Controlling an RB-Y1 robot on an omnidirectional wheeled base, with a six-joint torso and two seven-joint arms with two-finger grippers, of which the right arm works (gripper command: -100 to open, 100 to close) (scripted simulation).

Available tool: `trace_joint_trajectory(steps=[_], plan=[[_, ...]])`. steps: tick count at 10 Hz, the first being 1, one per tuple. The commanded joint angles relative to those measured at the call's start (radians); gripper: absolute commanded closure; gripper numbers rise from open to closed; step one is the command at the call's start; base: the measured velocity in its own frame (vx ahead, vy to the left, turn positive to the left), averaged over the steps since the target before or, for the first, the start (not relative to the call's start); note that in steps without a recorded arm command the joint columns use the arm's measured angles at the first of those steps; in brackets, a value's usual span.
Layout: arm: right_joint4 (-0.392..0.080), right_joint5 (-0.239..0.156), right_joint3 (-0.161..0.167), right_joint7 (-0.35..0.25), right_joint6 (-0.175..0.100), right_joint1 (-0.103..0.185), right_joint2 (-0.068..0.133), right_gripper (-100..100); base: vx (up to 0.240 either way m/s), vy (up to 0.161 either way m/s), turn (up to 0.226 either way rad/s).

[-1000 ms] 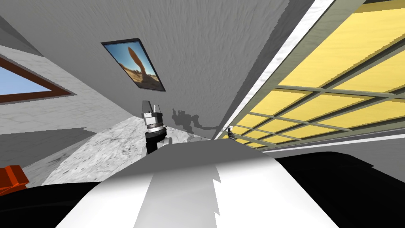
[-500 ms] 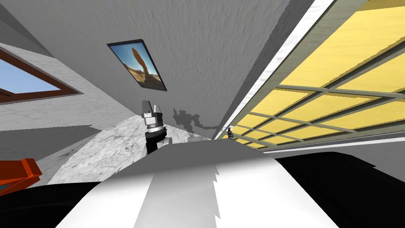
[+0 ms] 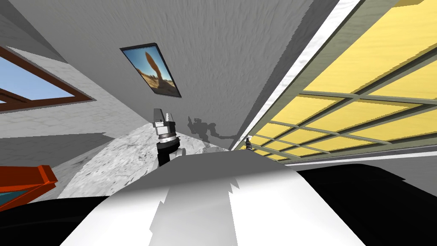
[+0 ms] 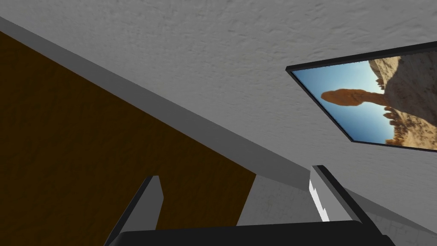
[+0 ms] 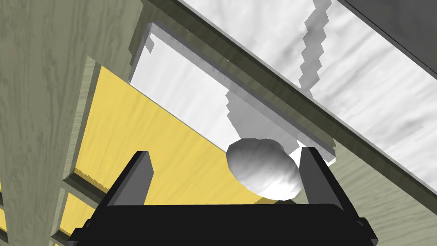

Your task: Pull the door open

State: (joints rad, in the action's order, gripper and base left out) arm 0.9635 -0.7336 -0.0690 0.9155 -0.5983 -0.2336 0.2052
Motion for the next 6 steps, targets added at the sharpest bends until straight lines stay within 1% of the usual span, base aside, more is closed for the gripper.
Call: trace_joint_trajectory(steps=[1, 3, 4, 5, 6], plan=[[-0.031, -0.005, -0.007, -0.034, -0.005, -0.006, 0.009, 100, -0.018, 0.000, 0.010], [-0.038, -0.006, 0.000, -0.107, -0.014, -0.001, 0.013, 100, -0.033, -0.009, 0.039], [-0.038, -0.006, 0.000, -0.110, -0.014, -0.001, 0.013, 100, -0.029, -0.008, 0.030], [-0.042, -0.007, 0.003, -0.150, -0.019, 0.003, 0.015, 100, -0.038, -0.002, 0.030], [-0.046, -0.007, 0.007, -0.177, -0.025, 0.006, 0.017, 100, -0.045, -0.015, 0.062]])
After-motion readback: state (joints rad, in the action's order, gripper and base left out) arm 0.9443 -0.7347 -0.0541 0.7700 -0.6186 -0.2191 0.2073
